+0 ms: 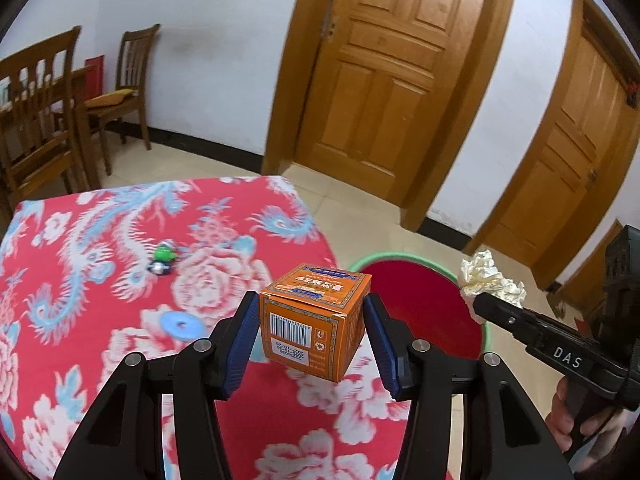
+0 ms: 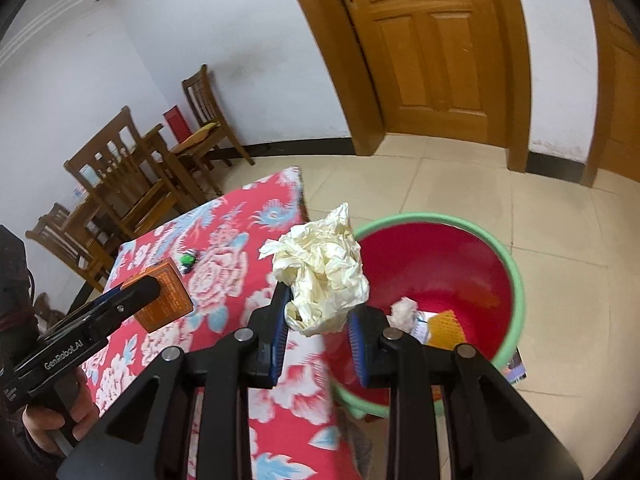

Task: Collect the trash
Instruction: 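Carry the orange box and crumpled paper over the red bucket with both tools, then open the left tool to drop the box while the right tool drops the paper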

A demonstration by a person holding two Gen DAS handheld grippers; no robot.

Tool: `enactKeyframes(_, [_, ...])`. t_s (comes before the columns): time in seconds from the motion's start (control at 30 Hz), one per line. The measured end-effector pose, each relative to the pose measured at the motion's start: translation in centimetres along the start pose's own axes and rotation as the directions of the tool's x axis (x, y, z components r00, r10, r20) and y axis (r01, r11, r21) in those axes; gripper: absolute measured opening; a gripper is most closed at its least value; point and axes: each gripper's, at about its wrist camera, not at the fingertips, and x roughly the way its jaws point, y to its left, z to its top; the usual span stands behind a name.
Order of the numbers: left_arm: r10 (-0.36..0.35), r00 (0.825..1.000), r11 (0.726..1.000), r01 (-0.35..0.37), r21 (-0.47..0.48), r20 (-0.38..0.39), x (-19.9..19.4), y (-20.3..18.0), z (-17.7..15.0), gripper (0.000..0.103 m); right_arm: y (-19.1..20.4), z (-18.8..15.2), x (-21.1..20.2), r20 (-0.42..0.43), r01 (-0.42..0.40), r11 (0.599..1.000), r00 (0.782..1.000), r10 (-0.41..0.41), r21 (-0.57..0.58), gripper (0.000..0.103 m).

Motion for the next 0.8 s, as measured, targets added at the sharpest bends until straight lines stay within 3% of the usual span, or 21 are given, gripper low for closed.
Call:
enactKeyframes(0.37, [-0.066, 0.995, 0.993, 0.073, 0.098, -0.069, 4.3, -5.1, -1.2, 0.054, -5.0, -0.9, 0.6, -0.031, 0.037, 0.995, 0.999, -0.034, 0.092, 0.032])
enactKeyframes(0.8, [-0.080, 0.985, 0.985, 0.102, 0.137, -0.153, 8.7, -7.8, -2.9, 0.054, -8.7, -1.9, 2.3, -0.071, 0.063, 0.986, 0.996, -0.053, 0.153, 0.035])
